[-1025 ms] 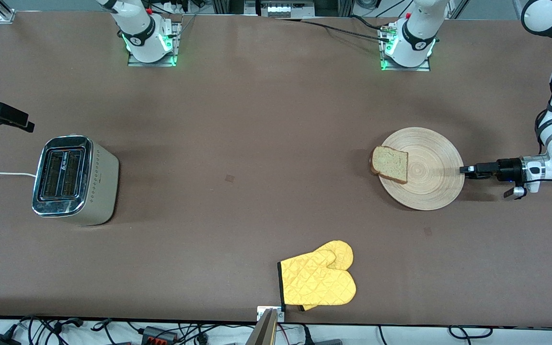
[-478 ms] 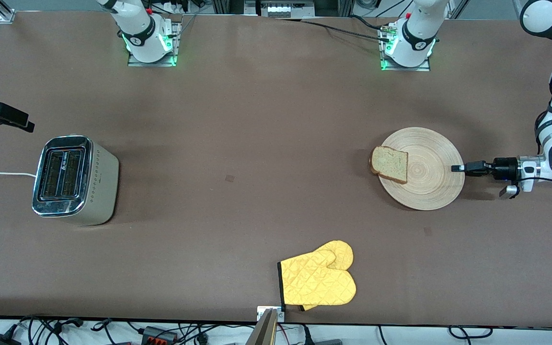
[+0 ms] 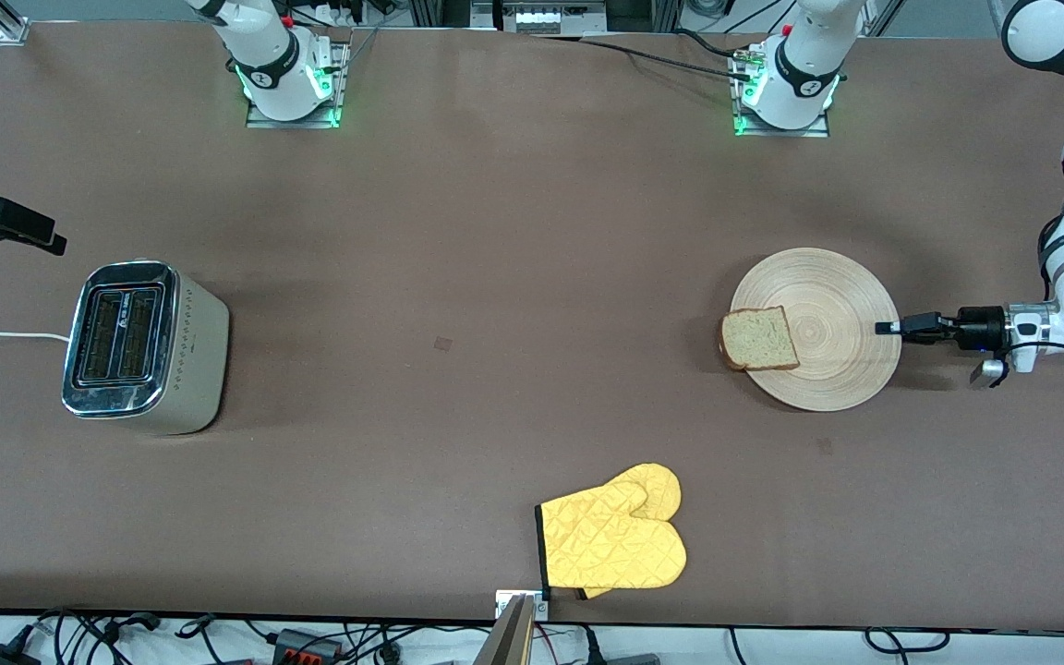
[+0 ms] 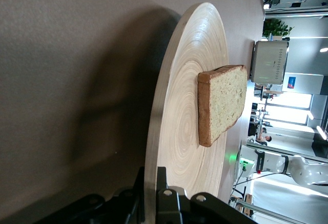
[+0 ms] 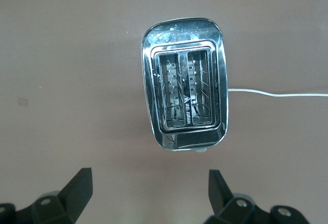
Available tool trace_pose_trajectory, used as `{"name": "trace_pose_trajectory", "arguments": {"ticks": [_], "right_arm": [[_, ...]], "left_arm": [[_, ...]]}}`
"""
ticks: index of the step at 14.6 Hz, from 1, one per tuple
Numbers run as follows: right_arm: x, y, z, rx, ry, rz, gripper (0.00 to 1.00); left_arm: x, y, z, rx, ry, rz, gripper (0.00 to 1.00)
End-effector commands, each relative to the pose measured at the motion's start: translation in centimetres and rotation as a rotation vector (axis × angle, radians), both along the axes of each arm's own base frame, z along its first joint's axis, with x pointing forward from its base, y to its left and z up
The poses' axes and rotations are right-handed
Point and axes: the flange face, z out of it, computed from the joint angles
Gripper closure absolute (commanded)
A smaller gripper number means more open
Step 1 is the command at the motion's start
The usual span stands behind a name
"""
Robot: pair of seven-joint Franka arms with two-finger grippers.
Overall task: Move plate and put bread in toaster
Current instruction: 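Push the wooden plate with the bread toward the toaster with the left gripper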
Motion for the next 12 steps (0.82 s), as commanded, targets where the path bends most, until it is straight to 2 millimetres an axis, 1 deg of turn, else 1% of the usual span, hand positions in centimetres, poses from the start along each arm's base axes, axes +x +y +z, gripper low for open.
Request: {"name": "trace_pose_trajectory", "arguments": {"ticks": [1, 3, 4, 5, 6, 7, 8, 9, 10, 12], "right_arm": [[-0.1, -0.2, 0.4, -0.009, 0.004, 0.01, 0.0], [-0.1, -0.2, 0.4, -0.009, 0.004, 0.009, 0.0], [-0.1, -0.2, 0.5, -0.009, 0.003, 0.009, 0.0], [-0.2, -0.2, 0.5, -0.009, 0.004, 0.009, 0.0], [-0.1, -0.2, 0.4, -0.009, 0.009, 0.009, 0.0], [-0.2, -0.2, 0.5, -0.009, 0.007, 0.009, 0.0], [-0.2, -0.2, 0.5, -0.009, 0.007, 0.009, 0.0], [-0.2, -0.2, 0.5, -0.009, 0.007, 0.009, 0.0], [-0.2, -0.2, 0.4, -0.009, 0.009, 0.009, 0.0], [-0.2, -0.2, 0.5, -0.009, 0.007, 0.009, 0.0]], "left_arm": [[1.0, -1.3, 3.6, -0.01, -0.034, -0.061, 0.99], [1.3, -3.4, 5.4, -0.078, -0.031, -0.123, 0.99], [1.7, -4.6, 6.0, -0.092, -0.032, -0.149, 0.99], [2.1, -6.4, 6.5, -0.117, -0.025, -0.194, 0.99], [2.6, -8.8, 7.0, -0.147, -0.017, -0.239, 0.99], [3.4, -11.7, 7.6, -0.17, -0.02, -0.268, 0.99], [3.7, -13.6, 7.7, -0.18, -0.009, -0.279, 0.99], [4.1, -16.0, 7.5, -0.179, 0.01, -0.279, 0.99], [4.3, -17.9, 7.1, -0.182, 0.029, -0.255, 0.99], [4.5, -22.6, 6.0, -0.21, 0.036, -0.179, 0.99]]}}
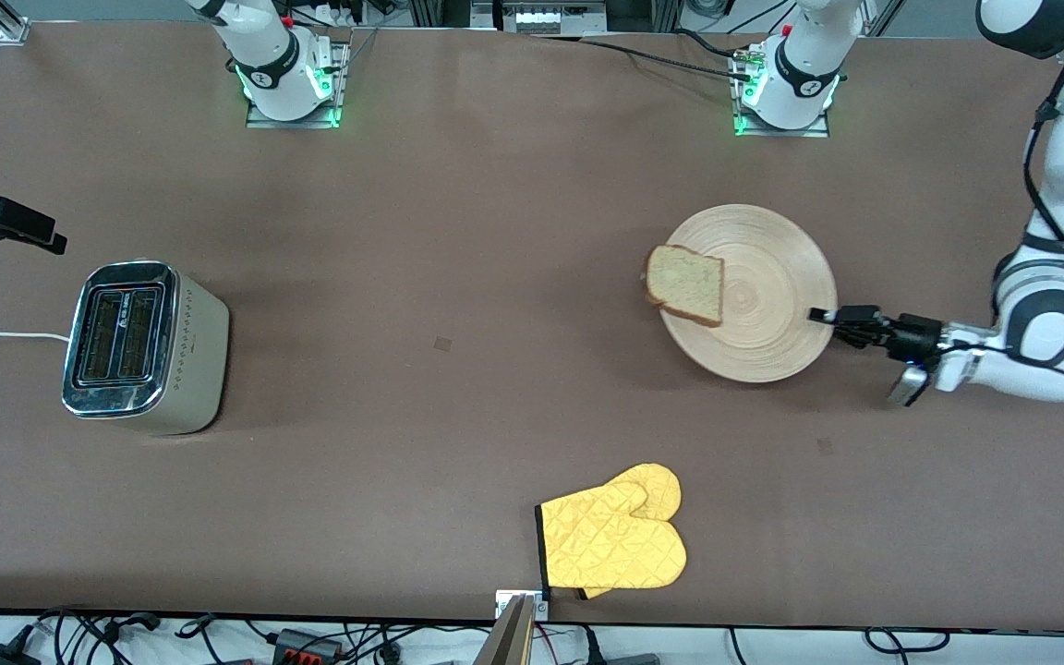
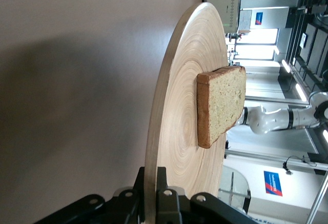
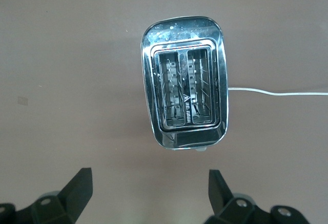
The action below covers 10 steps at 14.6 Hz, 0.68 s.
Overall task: Move plate and put bread in toaster
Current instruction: 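Push the wooden plate with the bread toward the toaster with the left gripper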
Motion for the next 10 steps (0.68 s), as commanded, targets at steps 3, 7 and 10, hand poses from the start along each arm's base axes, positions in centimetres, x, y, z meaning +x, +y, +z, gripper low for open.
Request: {"name": "trace_pose_trajectory", "arguments": {"ticks": [3, 7, 10], "right_arm": [[-0.2, -0.2, 0.5, -0.009, 0.004, 0.009, 0.0], [-0.1, -0.2, 0.4, -0.007, 0.006, 0.009, 0.0], [-0.1, -0.2, 0.4, -0.007, 0.006, 0.009, 0.0]], "left_arm": [[-2.2, -12.6, -2.5, 0.006, 0.018, 0.128, 0.99], [-4.2, -25.3, -3.6, 0.04, 0.037, 0.17, 0.99], [-5.5, -31.3, -4.6, 0.113, 0.001, 0.168, 0.98]]}}
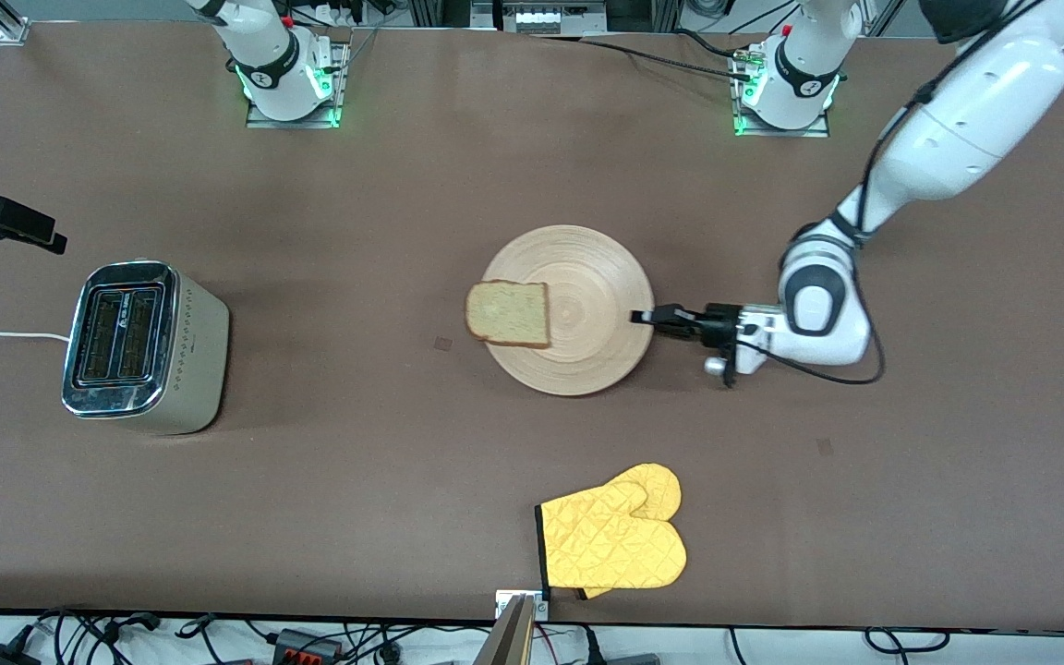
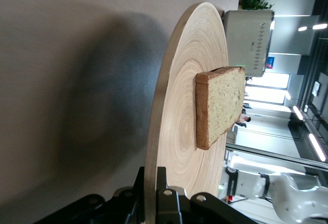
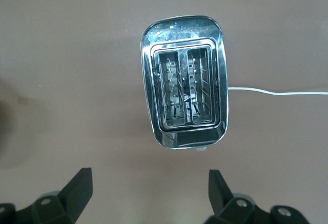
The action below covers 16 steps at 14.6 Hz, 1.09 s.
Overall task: Move plate and put bread in toaster
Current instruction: 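Push the wooden plate with the bread toward the toaster with the left gripper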
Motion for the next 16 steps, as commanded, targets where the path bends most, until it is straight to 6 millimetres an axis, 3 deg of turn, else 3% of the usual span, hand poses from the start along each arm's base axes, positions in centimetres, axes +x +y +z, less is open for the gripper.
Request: {"name": "trace_pose_trajectory", "arguments": {"ticks": [1, 3, 4, 5, 6, 9, 13, 16], "right_arm": [[-0.1, -0.2, 0.4, -0.007, 0.004, 0.009, 0.0], [-0.1, -0.2, 0.5, -0.006, 0.002, 0.009, 0.0], [-0.1, -0.2, 0.4, -0.006, 0.004, 0.009, 0.0], [-0.1, -0.2, 0.4, -0.006, 0.004, 0.009, 0.0], [-0.1, -0.2, 0.4, -0.006, 0.004, 0.011, 0.0], [-0.1, -0.1, 0.5, -0.004, 0.002, 0.011, 0.0], [-0.1, -0.1, 0.4, -0.003, 0.004, 0.009, 0.0], [-0.1, -0.1, 0.4, 0.002, 0.005, 0.009, 0.0]], "left_arm": [[-1.0, -4.0, -0.2, 0.05, -0.018, 0.015, 0.98], [-2.2, -6.8, -0.4, 0.057, 0.004, 0.052, 0.94], [-1.9, -7.4, -0.1, 0.049, 0.006, 0.068, 0.87], [-1.8, -7.2, -0.1, 0.05, 0.005, 0.07, 0.55], [-1.9, -7.1, -0.1, 0.05, -0.004, 0.066, 0.01], [-1.5, -6.1, 0.1, 0.046, -0.002, 0.078, 0.0], [-0.8, -2.6, 1.4, 0.003, 0.007, 0.065, 0.0], [0.4, 2.6, 2.3, -0.01, -0.012, -0.035, 0.0]]}}
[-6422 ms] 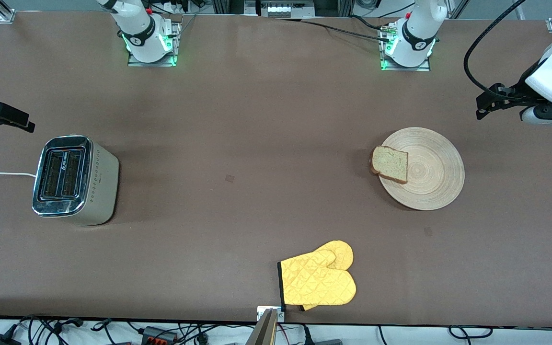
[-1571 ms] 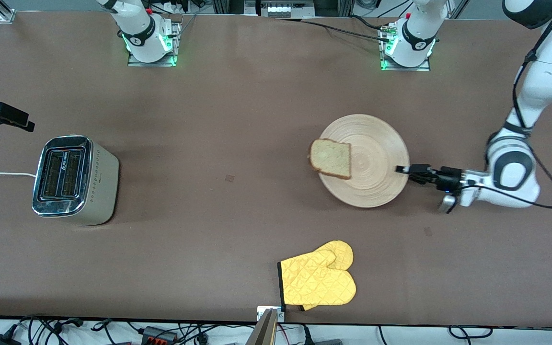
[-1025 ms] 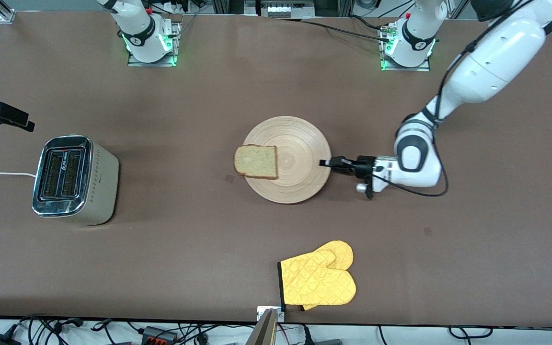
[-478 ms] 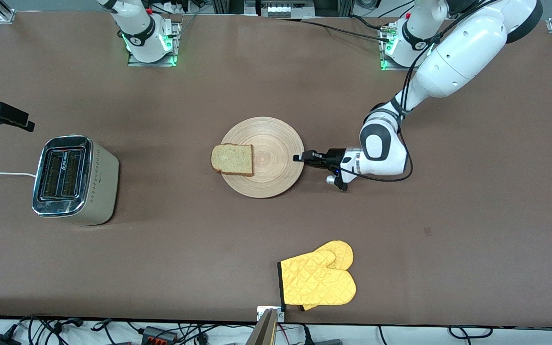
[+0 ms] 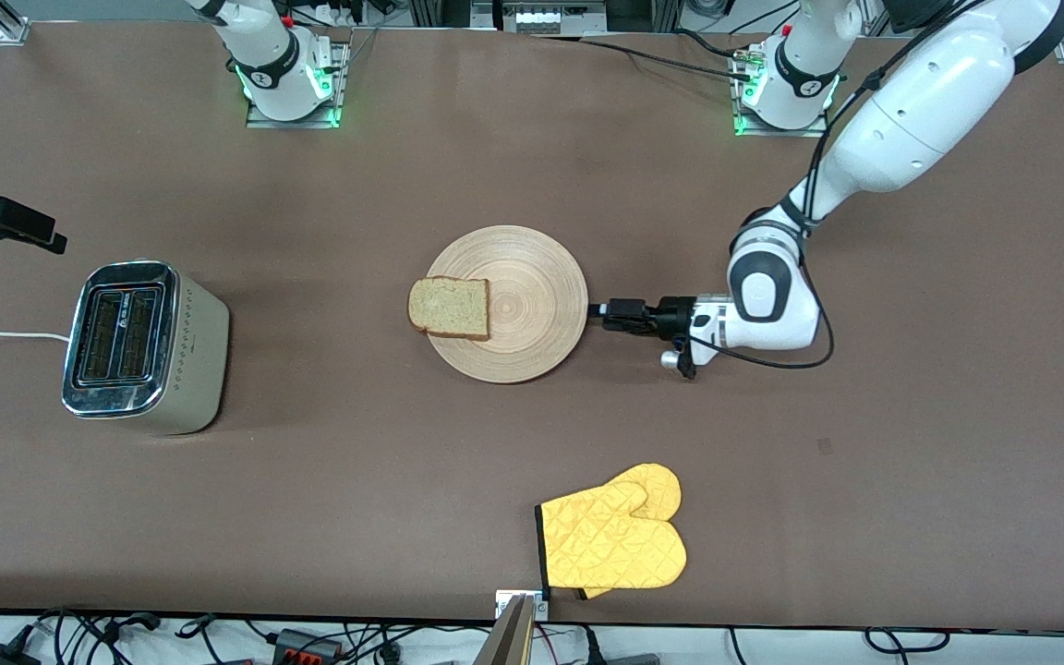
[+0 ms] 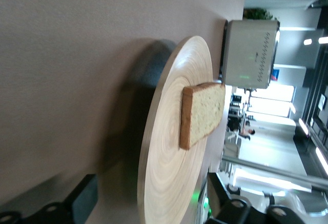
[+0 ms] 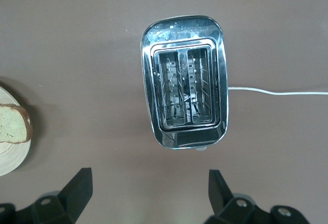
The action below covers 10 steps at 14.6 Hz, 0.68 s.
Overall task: Move plate and put bread in toaster
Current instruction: 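Withdraw the left gripper while the right gripper reaches toward the bread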
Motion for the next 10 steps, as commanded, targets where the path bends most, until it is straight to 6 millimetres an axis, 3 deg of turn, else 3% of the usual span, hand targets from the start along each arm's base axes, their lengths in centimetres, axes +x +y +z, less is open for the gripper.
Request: {"name": "trace_pose_trajectory", "arguments": {"ticks": [1, 4, 5, 7, 10], "right_arm": [[-0.1, 0.5, 0.5, 0.011, 0.005, 0.013, 0.0], [-0.3, 3.3, 0.5, 0.122, 0.028, 0.019, 0.0], [-0.3, 3.7, 0.3, 0.159, 0.03, 0.012, 0.0], [-0.5, 4.3, -0.1, 0.18, 0.062, 0.02, 0.0], [-0.3, 7.0, -1.7, 0.179, 0.112, 0.054, 0.0]], "left_arm": [[0.4, 5.6, 1.5, -0.003, -0.023, -0.088, 0.0], [1.4, 12.3, 3.2, 0.106, -0.077, -0.216, 0.0], [1.9, 13.8, 4.6, 0.191, -0.093, -0.259, 0.0], [2.2, 15.9, 7.2, 0.328, -0.079, -0.348, 0.0], [3.3, 18.9, 11.5, 0.598, -0.057, -0.498, 0.0]]}}
